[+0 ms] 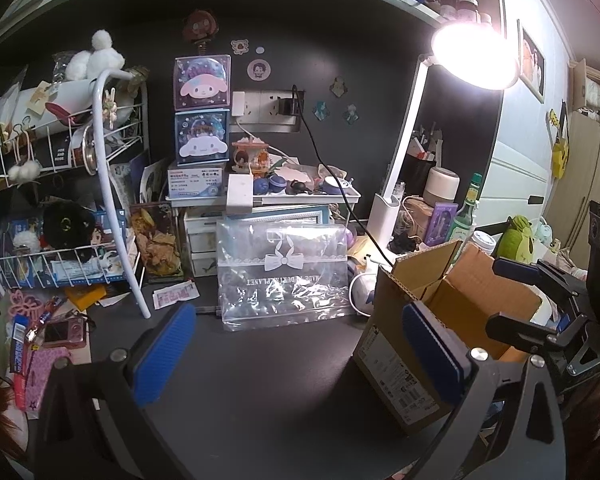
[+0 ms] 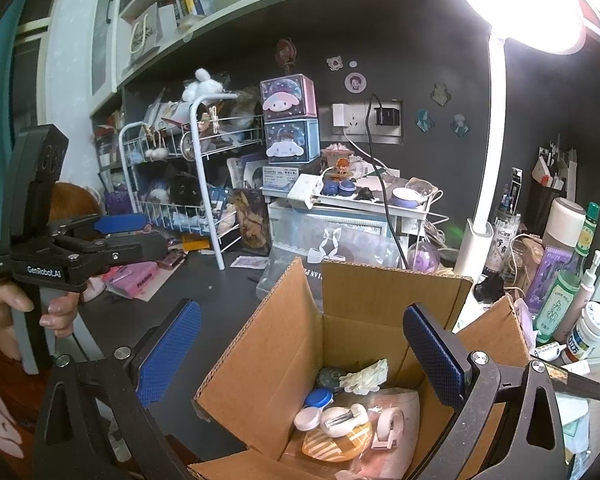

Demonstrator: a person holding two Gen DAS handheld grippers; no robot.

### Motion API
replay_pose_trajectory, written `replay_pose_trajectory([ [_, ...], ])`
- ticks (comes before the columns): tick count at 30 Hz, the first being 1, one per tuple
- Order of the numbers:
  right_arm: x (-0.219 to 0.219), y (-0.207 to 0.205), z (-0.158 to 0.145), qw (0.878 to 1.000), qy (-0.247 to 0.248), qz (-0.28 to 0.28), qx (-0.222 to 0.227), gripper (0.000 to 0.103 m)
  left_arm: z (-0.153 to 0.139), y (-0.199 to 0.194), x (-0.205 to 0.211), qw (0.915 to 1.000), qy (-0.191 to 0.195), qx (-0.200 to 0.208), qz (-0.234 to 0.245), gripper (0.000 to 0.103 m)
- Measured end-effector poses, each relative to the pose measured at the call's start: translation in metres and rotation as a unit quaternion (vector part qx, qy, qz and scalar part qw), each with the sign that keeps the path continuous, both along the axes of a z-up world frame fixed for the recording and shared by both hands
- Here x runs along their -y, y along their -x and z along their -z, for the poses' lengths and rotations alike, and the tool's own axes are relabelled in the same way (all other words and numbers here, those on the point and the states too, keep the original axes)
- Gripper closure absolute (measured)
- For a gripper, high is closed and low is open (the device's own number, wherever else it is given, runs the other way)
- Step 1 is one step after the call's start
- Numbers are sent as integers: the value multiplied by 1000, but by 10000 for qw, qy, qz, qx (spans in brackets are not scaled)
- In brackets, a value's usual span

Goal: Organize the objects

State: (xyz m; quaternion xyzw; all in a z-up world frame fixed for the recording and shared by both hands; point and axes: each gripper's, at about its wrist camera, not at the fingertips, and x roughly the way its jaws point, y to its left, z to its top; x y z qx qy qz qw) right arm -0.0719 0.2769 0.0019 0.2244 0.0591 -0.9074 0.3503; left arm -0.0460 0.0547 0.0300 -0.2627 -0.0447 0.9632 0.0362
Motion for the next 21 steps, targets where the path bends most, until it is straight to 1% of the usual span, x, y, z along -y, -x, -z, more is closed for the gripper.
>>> replay_pose_trajectory([
  [21, 4, -3, 0, 9999, 74, 85, 102, 1, 4, 2, 3, 10000, 18, 61, -50, 1],
])
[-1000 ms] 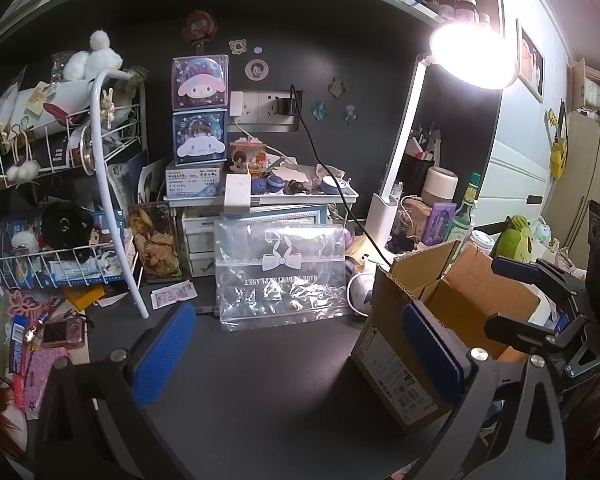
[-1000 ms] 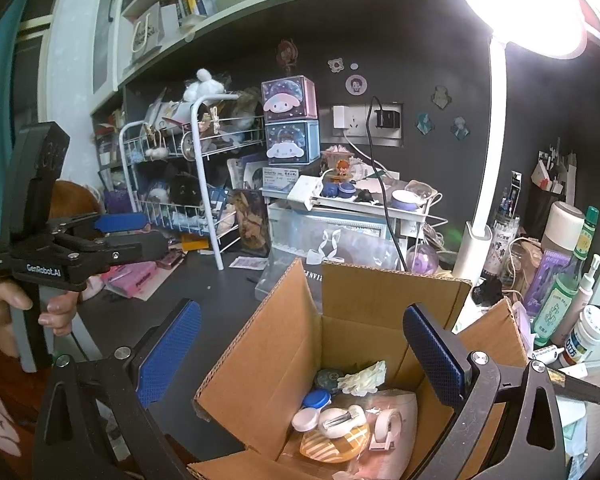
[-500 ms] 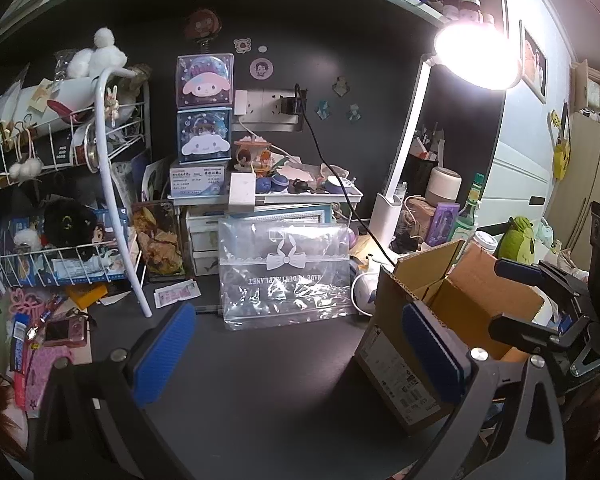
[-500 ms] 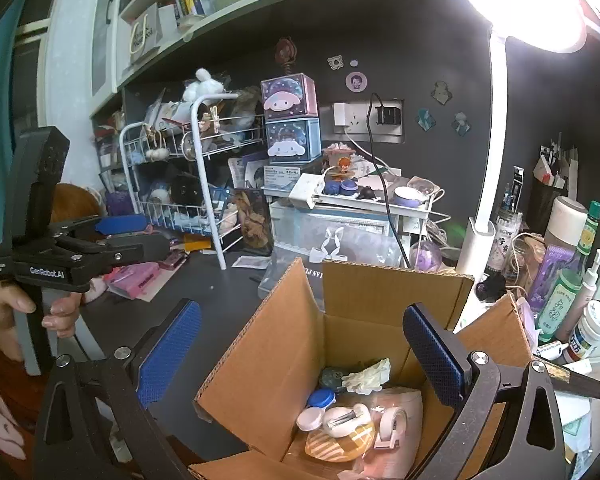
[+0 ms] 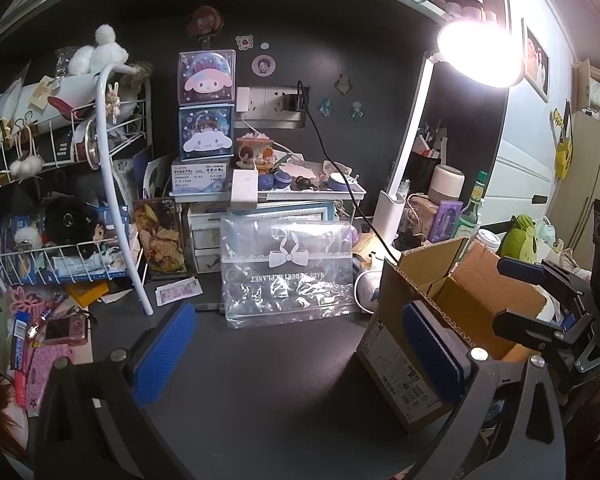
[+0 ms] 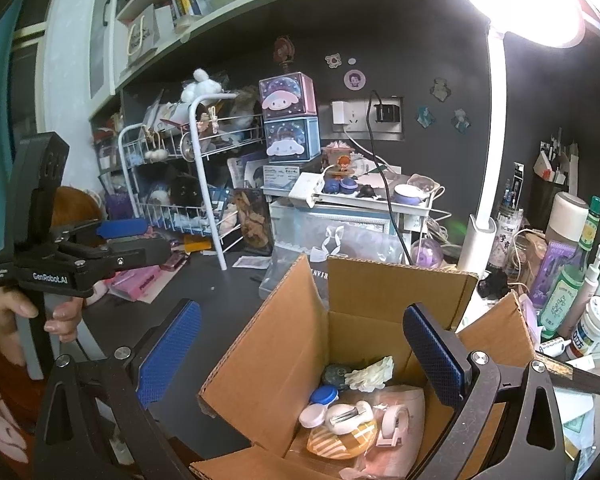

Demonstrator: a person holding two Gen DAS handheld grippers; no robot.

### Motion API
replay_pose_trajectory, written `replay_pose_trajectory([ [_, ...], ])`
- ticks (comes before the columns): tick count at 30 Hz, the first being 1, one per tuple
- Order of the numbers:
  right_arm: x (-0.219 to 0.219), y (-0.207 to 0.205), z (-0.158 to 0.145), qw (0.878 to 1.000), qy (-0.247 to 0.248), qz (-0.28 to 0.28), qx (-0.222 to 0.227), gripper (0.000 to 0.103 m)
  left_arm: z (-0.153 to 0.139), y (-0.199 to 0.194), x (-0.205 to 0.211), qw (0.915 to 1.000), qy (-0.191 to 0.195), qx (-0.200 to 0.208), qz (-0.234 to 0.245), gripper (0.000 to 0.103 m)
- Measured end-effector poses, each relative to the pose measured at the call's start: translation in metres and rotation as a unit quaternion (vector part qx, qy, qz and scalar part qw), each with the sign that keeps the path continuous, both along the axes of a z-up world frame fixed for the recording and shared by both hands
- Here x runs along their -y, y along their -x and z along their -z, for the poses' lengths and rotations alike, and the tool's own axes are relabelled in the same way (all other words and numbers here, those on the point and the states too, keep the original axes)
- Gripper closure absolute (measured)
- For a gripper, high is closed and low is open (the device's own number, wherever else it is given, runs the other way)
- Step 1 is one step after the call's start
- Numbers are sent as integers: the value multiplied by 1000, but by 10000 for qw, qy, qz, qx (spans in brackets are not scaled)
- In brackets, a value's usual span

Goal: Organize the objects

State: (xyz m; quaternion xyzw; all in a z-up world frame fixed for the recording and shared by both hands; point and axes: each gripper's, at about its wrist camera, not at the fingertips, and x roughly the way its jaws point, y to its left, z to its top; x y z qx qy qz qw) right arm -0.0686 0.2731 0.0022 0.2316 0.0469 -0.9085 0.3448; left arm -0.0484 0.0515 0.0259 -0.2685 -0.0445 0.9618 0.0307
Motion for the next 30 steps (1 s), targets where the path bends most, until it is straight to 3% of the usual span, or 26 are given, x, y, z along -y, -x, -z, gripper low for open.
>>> replay_pose_trajectory([
  [30, -1, 1, -6, 9997, 131, 213, 44, 1, 2, 6, 0, 10000, 6, 49, 80, 1],
])
